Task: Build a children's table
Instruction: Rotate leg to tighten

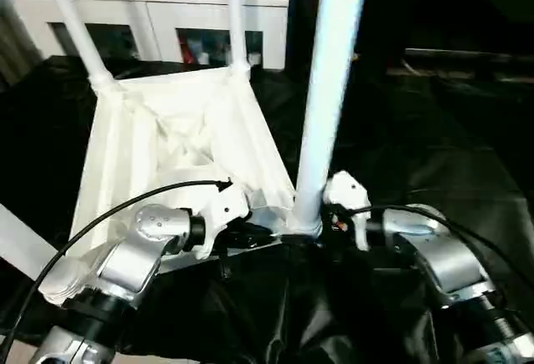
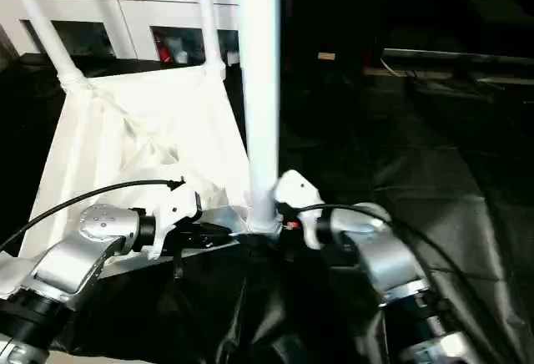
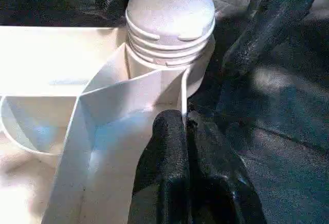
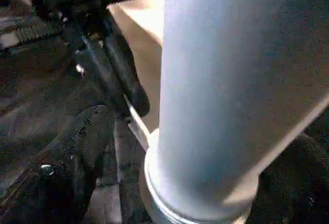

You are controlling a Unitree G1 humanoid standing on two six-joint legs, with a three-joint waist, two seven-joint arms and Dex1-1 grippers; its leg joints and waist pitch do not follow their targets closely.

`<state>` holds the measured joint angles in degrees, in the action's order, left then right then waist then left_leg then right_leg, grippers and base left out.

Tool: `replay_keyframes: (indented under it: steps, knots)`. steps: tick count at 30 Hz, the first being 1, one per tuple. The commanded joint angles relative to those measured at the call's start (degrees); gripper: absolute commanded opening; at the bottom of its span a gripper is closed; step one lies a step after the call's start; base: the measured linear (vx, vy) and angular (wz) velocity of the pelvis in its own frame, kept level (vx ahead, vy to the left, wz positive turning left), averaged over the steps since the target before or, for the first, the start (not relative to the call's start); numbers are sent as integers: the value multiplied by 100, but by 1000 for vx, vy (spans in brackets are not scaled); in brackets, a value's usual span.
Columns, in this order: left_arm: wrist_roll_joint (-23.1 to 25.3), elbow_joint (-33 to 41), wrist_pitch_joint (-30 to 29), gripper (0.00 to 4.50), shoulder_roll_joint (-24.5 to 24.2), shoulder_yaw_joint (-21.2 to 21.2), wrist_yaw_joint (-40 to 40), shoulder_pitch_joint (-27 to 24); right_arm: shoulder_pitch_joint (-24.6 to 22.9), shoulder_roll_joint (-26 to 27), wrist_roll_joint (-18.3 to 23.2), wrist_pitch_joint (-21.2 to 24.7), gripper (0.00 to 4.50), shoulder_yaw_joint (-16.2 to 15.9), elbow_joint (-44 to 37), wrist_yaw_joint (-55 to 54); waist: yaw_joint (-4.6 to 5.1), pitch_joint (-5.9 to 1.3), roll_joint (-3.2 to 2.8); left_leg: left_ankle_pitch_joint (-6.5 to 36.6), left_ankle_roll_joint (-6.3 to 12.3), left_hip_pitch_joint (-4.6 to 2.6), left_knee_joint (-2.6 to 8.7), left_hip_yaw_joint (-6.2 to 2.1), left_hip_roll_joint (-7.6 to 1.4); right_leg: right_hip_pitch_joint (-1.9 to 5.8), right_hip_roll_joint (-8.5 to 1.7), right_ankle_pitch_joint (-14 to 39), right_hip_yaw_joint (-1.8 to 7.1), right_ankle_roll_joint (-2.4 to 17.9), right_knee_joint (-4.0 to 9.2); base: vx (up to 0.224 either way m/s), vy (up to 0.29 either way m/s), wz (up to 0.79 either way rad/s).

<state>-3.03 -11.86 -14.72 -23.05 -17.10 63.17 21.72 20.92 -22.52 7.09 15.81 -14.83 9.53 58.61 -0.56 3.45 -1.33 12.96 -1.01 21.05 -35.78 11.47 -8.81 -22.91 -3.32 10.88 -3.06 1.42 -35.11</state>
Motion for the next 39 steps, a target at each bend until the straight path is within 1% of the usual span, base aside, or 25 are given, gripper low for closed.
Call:
replay_keyframes:
  steps: [1,3,4,8,10,13,17,20,21,26,27,28,30,31,32,33,34,35,36,37,38,39]
  knots:
    - [-70,18,158,0,57,-41,91,273,84,-40,41,-29,440,-171,58,228,-18,-402,-30,432,493,-81,411,-227,-478,311,-537,381,334,1659,355,0,0,0]
    - [-84,-12,166,0,65,-15,101,303,119,-18,43,-58,440,-169,133,227,-20,-405,-12,418,480,-70,412,-234,-485,325,-545,356,334,1667,344,0,0,0]
    - [-85,-32,170,0,66,-16,107,325,153,1,48,-72,415,-151,187,214,-28,-409,-14,398,479,-69,409,-235,-489,320,-547,333,333,1677,333,0,0,0]
    - [-69,-29,190,0,19,-61,112,289,214,48,39,-127,398,-139,303,225,-46,-408,-22,420,459,-68,409,-237,-487,319,-548,366,330,1665,335,0,0,0]
    - [-73,-3,162,0,-2,-86,149,247,191,41,33,-142,368,-154,316,244,-59,-413,-24,374,465,-69,408,-236,-487,321,-547,295,329,1665,326,0,0,0]
    - [-75,30,139,0,-16,-117,186,212,173,26,26,-149,348,-172,360,259,-73,-418,-26,355,471,-74,405,-234,-488,320,-546,259,327,1669,319,0,0,0]
    - [-56,15,145,0,-35,-143,229,209,141,6,-53,-223,305,-233,436,296,-108,-415,-15,390,455,-79,403,-226,-488,312,-551,359,331,1655,329,0,0,0]
    - [-42,-1,150,0,-50,-159,259,214,125,17,-73,-254,294,-250,466,285,-108,-419,-11,351,451,-78,404,-227,-488,313,-541,313,327,1643,317,0,0,0]
    - [-38,-11,149,0,-44,-163,255,219,99,19,-85,-264,277,-265,460,277,-107,-423,-16,326,464,-78,400,-227,-486,315,-544,274,328,1647,313,0,0,0]
    - [-31,-59,117,0,12,-164,186,251,-15,39,-123,-308,262,-326,430,222,-104,-421,-20,370,453,-74,403,-230,-488,318,-544,324,326,1634,322,0,0,0]
    - [-25,-128,83,0,71,-137,82,280,-88,94,-109,-305,261,-320,424,147,-102,-420,-28,384,452,-76,400,-226,-484,315,-543,324,330,1638,326,0,0,0]
    - [-4,-173,46,0,115,-117,-13,300,-139,161,-88,-309,261,-279,434,47,-97,-411,-33,416,453,-72,405,-224,-487,305,-545,350,333,1642,336,0,0,0]
    - [42,-258,-8,0,196,-92,-180,345,-230,316,-36,-318,261,-166,469,-198,-99,-403,-22,489,416,-83,413,-223,-487,302,-543,465,333,1616,359,0,0,0]
    - [63,-293,-51,0,229,-84,-249,367,-269,391,-36,-369,261,-120,492,-330,-91,-382,-24,721,306,-96,437,-235,-485,297,-544,848,326,1557,401,0,0,0]
    - [156,-397,-137,0,324,-55,-502,438,-336,580,-99,-478,261,-17,565,-729,-77,-355,-31,937,203,-114,455,-232,-487,268,-541,1220,330,1463,452,0,0,0]
    - [188,-453,-167,0,385,-34,-628,475,-359,691,-122,-409,261,43,609,-964,-65,-344,-12,1065,145,-128,456,-230,-472,257,-535,1446,332,1410,474,0,0,0]
    - [221,-521,-237,0,483,-13,-789,531,-385,868,-176,-326,261,117,687,-1335,-55,-334,-16,1192,90,-141,466,-240,-465,255,-540,1685,330,1363,495,0,0,0]
    - [224,-528,-246,0,494,-11,-807,537,-387,888,-182,-321,261,125,695,-1376,-35,-307,-13,1437,-6,-161,485,-259,-463,240,-548,2170,320,1222,548,0,0,0]
    - [274,-597,-264,0,587,5,-983,589,-404,1064,-196,-278,261,197,755,-1677,-7,-275,-16,1714,-88,-187,501,-282,-457,213,-552,2637,310,1065,597,0,0,0]
    - [307,-668,-346,0,753,32,-1218,662,-401,1337,-233,-171,261,288,843,-2136,40,-268,-2,1894,-164,-190,517,-312,-451,205,-555,2921,301,944,622,0,0,0]
    - [378,-790,-408,0,999,71,-1595,772,-380,1724,-310,-21,261,398,973,-2762,73,-270,-6,1959,-199,-200,517,-317,-442,190,-544,3009,296,892,633,0,0,0]
    - [378,-790,-408,0,999,71,-1595,772,-380,1724,-310,-21,261,398,973,-2762,119,-277,-8,2064,-243,-219,512,-333,-430,159,-549,3153,288,813,662,0,0,0]
